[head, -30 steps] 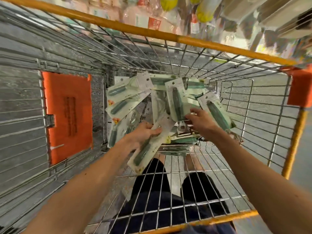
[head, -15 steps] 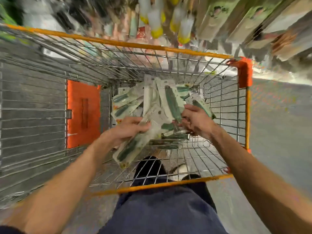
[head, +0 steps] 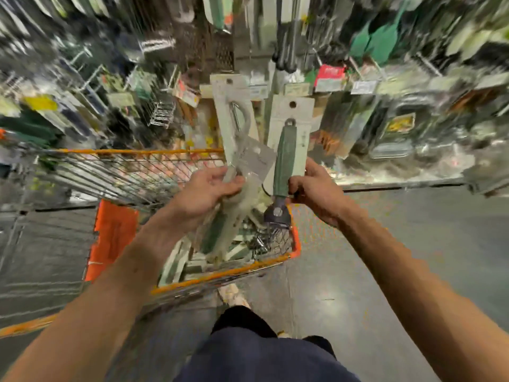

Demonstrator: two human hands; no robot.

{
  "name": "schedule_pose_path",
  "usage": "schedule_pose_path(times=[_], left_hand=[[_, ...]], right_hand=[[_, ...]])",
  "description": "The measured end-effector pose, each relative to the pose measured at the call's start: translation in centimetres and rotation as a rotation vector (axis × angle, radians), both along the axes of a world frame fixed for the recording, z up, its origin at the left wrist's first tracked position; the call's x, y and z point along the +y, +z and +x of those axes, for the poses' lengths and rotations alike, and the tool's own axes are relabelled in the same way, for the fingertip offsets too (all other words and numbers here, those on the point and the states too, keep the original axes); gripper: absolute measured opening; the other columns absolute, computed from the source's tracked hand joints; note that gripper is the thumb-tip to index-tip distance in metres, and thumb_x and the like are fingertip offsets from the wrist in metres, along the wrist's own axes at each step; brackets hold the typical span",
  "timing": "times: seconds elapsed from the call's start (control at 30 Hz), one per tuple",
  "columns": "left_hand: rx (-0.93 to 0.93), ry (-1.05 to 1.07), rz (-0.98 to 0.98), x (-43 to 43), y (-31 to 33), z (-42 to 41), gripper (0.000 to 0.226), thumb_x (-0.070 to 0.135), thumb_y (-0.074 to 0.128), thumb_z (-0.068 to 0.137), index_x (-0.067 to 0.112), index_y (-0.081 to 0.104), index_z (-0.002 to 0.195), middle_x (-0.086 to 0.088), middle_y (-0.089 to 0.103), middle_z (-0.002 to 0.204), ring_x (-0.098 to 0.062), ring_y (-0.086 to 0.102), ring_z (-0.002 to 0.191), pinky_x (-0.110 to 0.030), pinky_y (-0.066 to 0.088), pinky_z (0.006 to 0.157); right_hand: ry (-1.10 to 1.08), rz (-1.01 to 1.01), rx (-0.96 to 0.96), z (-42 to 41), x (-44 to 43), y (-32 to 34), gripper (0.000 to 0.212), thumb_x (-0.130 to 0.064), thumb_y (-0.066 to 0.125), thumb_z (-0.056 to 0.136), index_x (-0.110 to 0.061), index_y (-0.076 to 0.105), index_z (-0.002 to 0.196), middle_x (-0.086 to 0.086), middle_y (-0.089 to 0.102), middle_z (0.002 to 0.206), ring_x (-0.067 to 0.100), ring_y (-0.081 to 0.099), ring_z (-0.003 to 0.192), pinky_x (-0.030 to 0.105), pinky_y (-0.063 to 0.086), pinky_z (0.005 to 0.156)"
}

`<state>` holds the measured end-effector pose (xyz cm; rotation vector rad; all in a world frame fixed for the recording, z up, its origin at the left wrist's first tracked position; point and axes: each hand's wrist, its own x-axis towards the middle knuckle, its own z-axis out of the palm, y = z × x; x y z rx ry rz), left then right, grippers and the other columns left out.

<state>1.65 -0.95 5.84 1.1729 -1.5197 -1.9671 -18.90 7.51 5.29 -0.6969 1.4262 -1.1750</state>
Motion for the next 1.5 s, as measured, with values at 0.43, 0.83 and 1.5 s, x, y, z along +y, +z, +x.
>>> schedule_pose_path(times=[0.43,0.83,1.5], left_hand=[[0.248,-0.381,-0.389,9.4,13.7,-22.6,0.025,0.007,0.069,0.089,0.014,0.065,0.112,0.003,0.077,0.094,-0.010,0.073,0.087,-0.022,0.058,0.072],[0.389,-0.759,-0.508,12.2,18.4,-44.4,0.057,0.014,0.069,0.090,0.011,0.040,0.139,-0.006,0.068,0.120,-0.014,0.072,0.099,-0.029,0.058,0.080],[0.525,-0.520,-0.429,3.4,21.7,-75.9,0.020,0.027,0.049,0.102,0.029,0.049,0.122,0.009,0.074,0.094,-0.002,0.071,0.090,-0.025,0.056,0.081]], right_hand=[[-0.556,-0.409,0.202,-13.4,15.5,15.2,0.045,-0.018,0.085,0.067,-0.018,0.061,0.106,0.005,0.073,0.103,0.018,0.072,0.093,0.028,0.058,0.073],[-0.836,-0.488,0.341,-30.4,20.0,19.5,0.022,-0.010,0.079,0.076,-0.017,0.070,0.095,0.003,0.078,0.088,0.019,0.074,0.077,0.026,0.057,0.062],[-0.874,-0.433,0.326,-60.7,12.8,25.0,0.024,-0.012,0.073,0.084,-0.009,0.068,0.107,0.005,0.076,0.082,0.013,0.068,0.060,0.020,0.046,0.042]])
